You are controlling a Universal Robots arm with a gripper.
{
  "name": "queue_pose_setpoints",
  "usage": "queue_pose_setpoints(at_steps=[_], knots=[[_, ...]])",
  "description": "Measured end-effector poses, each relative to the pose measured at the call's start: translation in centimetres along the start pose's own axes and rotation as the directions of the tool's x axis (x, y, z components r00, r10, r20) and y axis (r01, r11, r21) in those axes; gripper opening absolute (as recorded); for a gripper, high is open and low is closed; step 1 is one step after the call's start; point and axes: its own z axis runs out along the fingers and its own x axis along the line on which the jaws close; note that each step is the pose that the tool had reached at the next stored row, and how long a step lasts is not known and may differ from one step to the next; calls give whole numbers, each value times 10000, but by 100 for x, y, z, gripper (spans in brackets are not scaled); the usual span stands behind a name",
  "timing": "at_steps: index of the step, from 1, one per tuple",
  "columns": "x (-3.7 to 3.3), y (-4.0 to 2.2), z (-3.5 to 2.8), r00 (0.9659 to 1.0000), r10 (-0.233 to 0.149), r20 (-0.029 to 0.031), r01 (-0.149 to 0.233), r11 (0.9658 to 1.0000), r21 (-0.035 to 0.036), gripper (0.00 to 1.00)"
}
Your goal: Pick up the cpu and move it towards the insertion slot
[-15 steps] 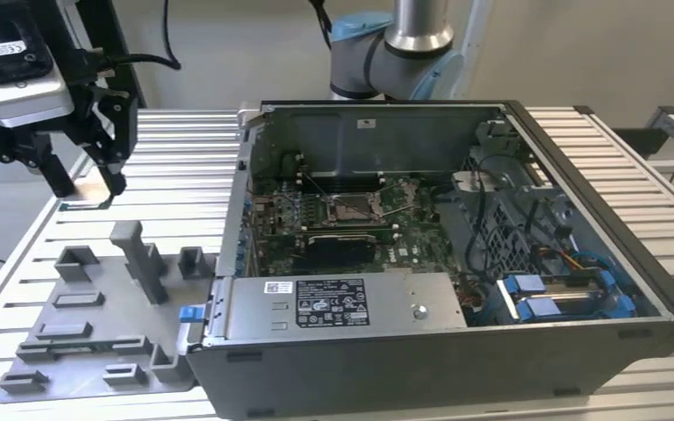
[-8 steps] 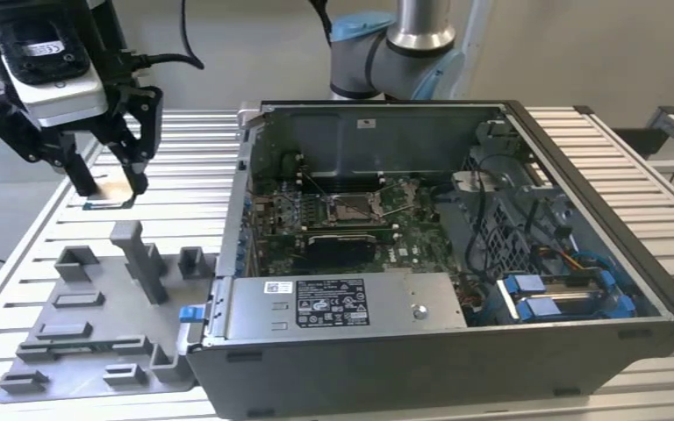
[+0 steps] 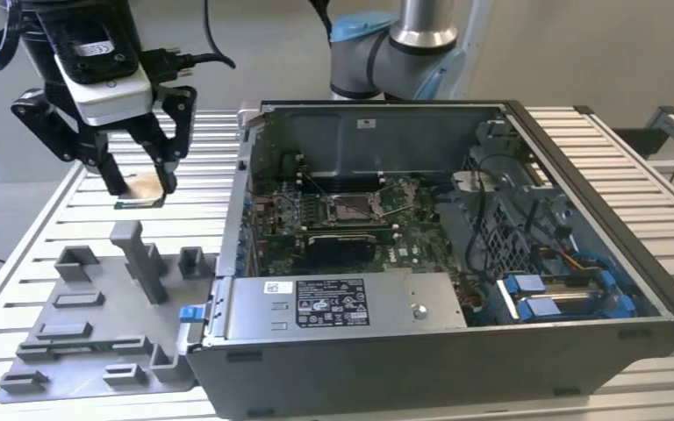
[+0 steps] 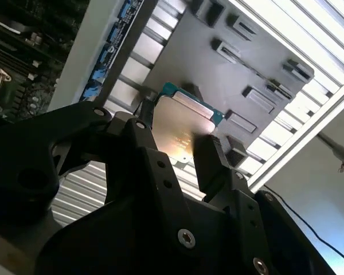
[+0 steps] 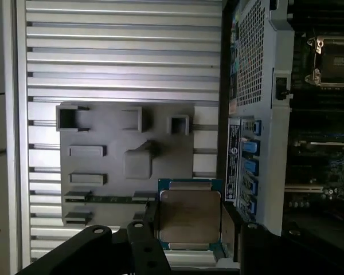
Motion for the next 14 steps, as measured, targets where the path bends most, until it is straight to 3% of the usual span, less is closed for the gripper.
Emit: queue_pose_setpoints(at_steps=[14], knots=[[-637,3,7,10000,1,39,-1,10000,0,0]])
